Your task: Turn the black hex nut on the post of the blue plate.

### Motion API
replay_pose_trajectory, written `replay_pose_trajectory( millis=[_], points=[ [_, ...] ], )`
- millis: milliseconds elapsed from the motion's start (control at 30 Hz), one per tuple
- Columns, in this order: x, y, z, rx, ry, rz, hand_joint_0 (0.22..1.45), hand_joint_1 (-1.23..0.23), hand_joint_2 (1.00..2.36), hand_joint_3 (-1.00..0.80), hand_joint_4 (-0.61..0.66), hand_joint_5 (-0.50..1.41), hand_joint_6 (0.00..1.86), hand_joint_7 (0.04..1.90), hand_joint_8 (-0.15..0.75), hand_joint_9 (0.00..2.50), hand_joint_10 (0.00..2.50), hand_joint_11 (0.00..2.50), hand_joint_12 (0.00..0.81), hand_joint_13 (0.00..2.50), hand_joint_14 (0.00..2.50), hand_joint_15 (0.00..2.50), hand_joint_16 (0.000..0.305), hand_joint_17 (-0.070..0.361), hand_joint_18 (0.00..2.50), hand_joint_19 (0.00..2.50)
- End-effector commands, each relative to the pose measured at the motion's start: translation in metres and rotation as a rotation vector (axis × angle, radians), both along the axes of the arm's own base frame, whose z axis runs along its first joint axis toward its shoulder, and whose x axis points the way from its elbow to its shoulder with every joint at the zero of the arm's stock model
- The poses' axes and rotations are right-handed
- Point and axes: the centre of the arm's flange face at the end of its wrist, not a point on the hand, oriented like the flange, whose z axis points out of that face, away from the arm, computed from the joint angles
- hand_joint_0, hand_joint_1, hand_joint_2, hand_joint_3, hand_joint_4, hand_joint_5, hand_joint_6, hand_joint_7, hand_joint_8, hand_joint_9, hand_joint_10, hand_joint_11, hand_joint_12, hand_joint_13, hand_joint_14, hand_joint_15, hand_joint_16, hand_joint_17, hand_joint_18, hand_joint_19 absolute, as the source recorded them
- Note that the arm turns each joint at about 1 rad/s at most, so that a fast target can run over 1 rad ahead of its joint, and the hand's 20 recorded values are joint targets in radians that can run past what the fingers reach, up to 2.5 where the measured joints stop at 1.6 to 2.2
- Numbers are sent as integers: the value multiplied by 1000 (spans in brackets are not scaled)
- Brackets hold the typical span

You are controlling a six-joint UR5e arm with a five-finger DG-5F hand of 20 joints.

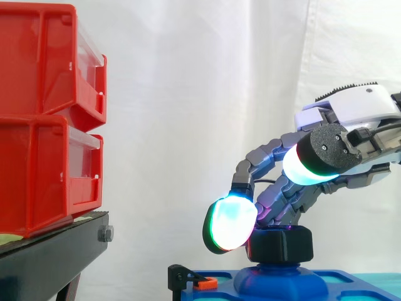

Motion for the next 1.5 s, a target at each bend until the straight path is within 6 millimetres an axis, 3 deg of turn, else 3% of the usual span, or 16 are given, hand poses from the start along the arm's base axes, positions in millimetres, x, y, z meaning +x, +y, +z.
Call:
replay_pose_trajectory(
  millis=[0, 400, 800, 1100, 1467],
  points=[
    [-4, -4, -2, -15, 22, 0, 493, -441, 1000, -488, 228, -196, 503, 786, 307, 571, 0, 28, 399, 643, 6, 147, 58, 131, 615, 335],
    [-9, -22, -3, -52, 34, 2, 493, -441, 1002, -486, 227, -195, 502, 786, 309, 583, 0, 30, 395, 674, 6, 167, 58, 131, 634, 341],
    [-19, -56, -3, -90, 52, -3, 495, -439, 1001, -483, 233, -191, 503, 786, 313, 592, 0, 28, 393, 693, 6, 171, 58, 131, 649, 346],
    [-7, -46, 15, -89, 10, 4, 496, -439, 1001, -484, 236, -188, 502, 786, 312, 600, 0, 32, 393, 710, 7, 178, 58, 131, 666, 346],
    [-6, -41, 16, -89, 7, 2, 496, -440, 1002, -484, 236, -188, 503, 786, 312, 608, 0, 40, 395, 718, 7, 179, 59, 132, 683, 348]
  ],
)
